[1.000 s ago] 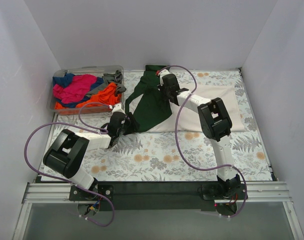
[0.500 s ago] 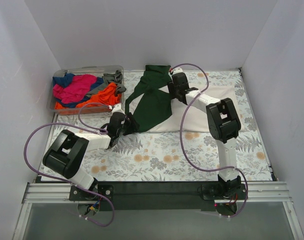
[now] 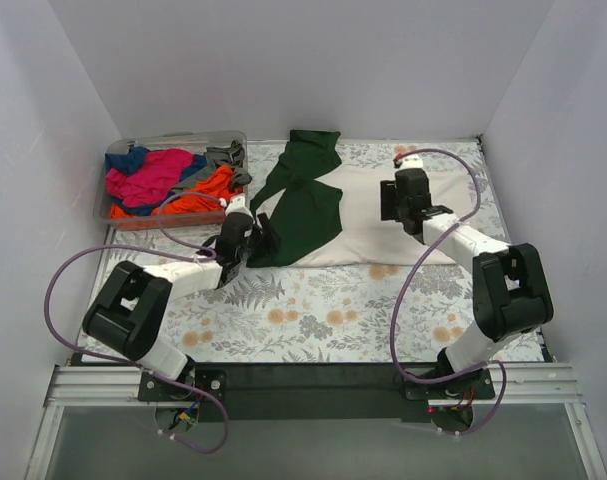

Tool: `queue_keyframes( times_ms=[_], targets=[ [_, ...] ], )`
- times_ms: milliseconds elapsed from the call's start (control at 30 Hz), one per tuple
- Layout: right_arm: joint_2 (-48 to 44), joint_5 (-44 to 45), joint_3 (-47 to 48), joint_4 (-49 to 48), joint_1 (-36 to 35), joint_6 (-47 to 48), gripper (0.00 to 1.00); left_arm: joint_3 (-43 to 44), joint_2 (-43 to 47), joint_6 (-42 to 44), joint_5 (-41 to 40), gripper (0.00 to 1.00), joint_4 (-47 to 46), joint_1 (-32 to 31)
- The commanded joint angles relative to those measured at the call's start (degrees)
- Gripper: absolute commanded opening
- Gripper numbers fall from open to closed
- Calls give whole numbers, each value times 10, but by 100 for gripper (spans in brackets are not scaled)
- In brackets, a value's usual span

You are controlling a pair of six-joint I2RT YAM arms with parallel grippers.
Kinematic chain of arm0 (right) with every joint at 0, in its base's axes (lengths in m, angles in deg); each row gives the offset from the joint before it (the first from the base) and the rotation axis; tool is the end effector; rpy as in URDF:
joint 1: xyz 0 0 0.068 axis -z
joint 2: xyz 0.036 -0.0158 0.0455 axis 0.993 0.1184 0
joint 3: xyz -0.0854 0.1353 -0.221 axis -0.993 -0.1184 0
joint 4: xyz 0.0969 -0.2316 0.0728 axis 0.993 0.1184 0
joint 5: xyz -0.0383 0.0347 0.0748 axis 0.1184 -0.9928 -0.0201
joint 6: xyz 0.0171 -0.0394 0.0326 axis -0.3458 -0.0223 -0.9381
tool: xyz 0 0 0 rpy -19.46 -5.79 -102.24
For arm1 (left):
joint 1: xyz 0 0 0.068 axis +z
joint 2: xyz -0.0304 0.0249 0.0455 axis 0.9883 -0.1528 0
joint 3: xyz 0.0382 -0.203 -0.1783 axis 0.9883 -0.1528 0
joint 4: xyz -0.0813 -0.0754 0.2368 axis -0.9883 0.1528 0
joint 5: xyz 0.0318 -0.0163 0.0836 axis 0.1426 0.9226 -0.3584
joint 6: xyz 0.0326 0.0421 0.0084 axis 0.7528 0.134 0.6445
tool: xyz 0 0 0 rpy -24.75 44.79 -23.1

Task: Fold and stack the t-shirts
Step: Fold the tshirt

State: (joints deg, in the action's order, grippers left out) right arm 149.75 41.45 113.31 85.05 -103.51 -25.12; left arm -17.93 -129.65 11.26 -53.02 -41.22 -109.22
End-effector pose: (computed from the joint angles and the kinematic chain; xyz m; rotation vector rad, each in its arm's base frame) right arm 0.3432 0.1132 0.2345 -0.0684 2.0993 -0.1326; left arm 0.2617 -0.1346 0.1576 -0.9747 2.1414 -0.8151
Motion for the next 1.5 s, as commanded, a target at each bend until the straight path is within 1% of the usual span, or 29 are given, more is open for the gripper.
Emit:
queue_keyframes(
  times_ms=[0,67,200,267,333,400,500,633,700,967,1133,1233,1467],
  targets=[
    [-16,-32,-36,-10,39,-43,61,63,-34,19,8,60,-33,-7],
    [-22,-47,-51,-10,52,-48,61,104,-75,23,19,60,-38,-9],
    [-33,-71,-70,-7,78,-54,61,147,-127,28,46,60,-64,-17],
    [-30,-93,-76,-2,96,-54,61,161,-160,31,63,60,-67,-17],
    [-26,-102,-82,-1,103,-54,61,169,-179,32,66,60,-67,-17],
    [-16,-101,-84,-2,103,-51,61,167,-200,32,85,60,-69,-17],
    [2,-113,-85,2,103,-52,61,159,-212,32,91,59,-69,-17],
    [9,-136,-100,7,102,-59,60,123,-208,26,95,59,-73,-17],
    [9,-150,-100,47,102,-70,60,110,-203,24,95,60,-73,-17],
    [2,-173,-122,123,102,-86,60,55,-186,16,97,59,-85,-17],
    [-9,-207,-153,135,105,-93,60,35,-188,16,85,59,-84,-16],
    [-19,-247,-173,143,110,-96,60,28,-193,14,91,59,-88,-17],
    [-55,-267,-215,183,121,-98,60,-3,-198,0,104,59,-96,-16]
  ],
)
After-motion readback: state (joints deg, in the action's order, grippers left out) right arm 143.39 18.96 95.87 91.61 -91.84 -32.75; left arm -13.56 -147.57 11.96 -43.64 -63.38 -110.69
